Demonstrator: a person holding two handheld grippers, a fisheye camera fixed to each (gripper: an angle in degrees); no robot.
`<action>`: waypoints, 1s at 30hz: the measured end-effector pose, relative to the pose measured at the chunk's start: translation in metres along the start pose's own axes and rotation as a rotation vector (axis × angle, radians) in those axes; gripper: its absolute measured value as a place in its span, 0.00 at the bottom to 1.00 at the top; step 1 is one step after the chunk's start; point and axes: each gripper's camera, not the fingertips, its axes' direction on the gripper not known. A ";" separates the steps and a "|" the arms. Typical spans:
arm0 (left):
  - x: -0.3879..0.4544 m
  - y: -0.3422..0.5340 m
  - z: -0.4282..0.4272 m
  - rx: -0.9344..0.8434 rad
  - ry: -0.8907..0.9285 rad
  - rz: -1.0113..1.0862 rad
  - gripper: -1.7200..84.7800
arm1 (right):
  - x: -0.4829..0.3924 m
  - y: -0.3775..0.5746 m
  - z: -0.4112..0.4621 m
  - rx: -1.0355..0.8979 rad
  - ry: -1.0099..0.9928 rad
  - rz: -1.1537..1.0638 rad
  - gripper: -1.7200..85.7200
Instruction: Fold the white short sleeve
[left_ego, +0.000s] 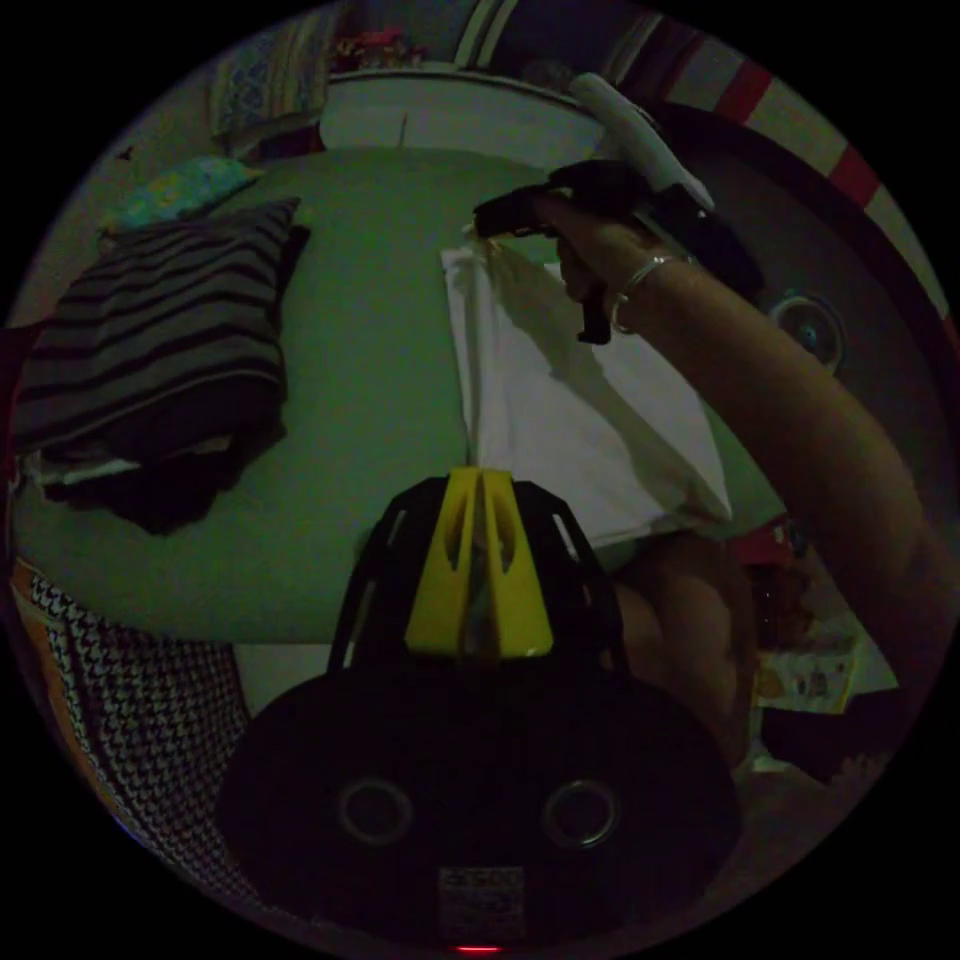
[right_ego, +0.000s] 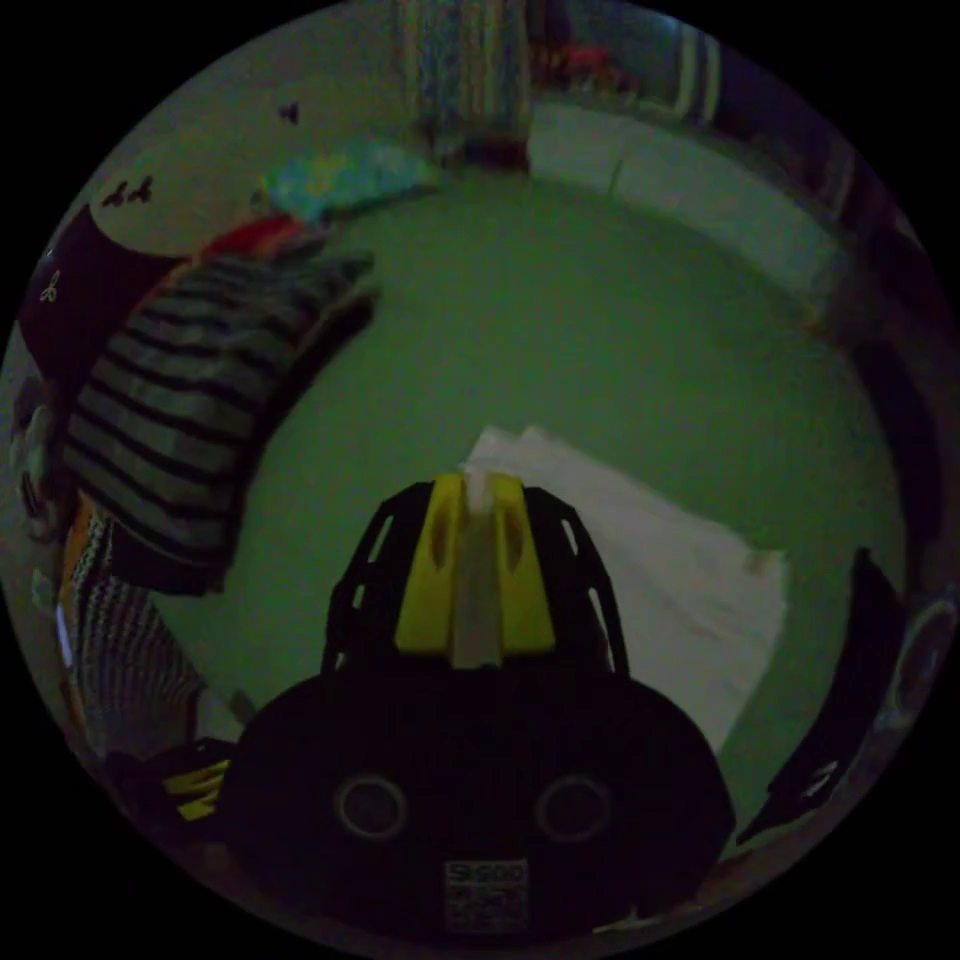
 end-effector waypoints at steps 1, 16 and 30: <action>-0.003 -0.001 0.003 -0.030 -0.008 -0.010 0.03 | 0.005 0.000 0.001 0.010 -0.020 -0.007 0.07; -0.021 -0.005 -0.021 0.018 0.139 -0.021 0.18 | 0.117 0.127 -0.116 0.388 -0.003 0.081 0.16; -0.024 -0.043 -0.044 -0.109 0.048 -0.041 0.29 | 0.138 0.104 -0.056 0.203 -0.039 0.154 0.20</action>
